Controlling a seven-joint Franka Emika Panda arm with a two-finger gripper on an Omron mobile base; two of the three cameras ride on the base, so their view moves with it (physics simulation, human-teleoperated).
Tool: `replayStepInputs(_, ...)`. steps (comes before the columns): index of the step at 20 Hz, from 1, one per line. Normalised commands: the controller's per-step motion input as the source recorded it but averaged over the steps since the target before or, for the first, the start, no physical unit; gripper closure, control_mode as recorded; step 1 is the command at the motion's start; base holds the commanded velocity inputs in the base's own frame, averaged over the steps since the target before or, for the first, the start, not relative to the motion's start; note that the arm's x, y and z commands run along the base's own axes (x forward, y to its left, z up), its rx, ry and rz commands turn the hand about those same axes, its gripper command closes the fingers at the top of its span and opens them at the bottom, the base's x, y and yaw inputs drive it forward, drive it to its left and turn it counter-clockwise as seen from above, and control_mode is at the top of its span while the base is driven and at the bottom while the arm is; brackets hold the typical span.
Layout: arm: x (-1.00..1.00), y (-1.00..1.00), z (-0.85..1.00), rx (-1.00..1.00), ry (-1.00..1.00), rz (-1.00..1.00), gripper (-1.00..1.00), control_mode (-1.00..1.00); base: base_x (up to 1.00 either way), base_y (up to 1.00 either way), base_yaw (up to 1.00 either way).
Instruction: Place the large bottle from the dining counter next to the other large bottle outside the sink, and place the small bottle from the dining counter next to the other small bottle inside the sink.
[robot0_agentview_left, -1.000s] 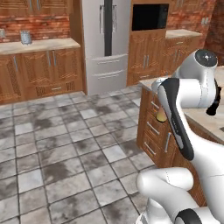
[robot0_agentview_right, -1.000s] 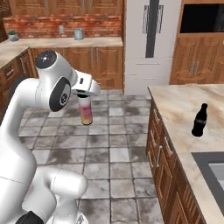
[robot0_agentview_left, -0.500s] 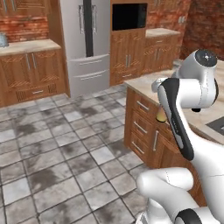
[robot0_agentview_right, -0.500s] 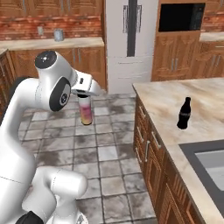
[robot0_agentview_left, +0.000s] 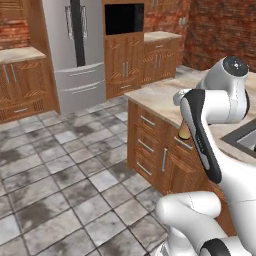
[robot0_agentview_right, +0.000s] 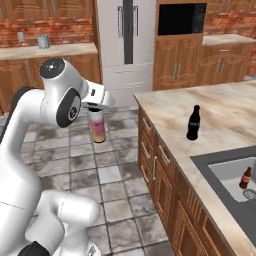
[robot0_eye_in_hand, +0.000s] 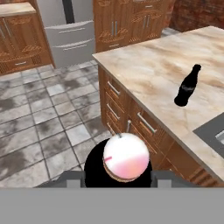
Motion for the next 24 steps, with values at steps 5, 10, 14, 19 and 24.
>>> replayStepInputs(5,0.00,0.00,0.00,0.00,0.00,0.00,1.00,1.00,0.00,0.00,-0.25)
replayStepInputs(10,0.00,0.00,0.00,0.00,0.00,0.00,1.00,1.00,0.00,0.00,-0.25)
replayStepInputs(14,0.00,0.00,0.00,0.00,0.00,0.00,1.00,1.00,0.05,0.00,-0.24)
replayStepInputs(19,0.00,0.00,0.00,0.00,0.00,0.00,1.00,1.00,0.72,0.00,-0.11)
replayStepInputs(24,0.00,0.00,0.00,0.00,0.00,0.00,1.00,1.00,0.98,-0.04,-0.05)
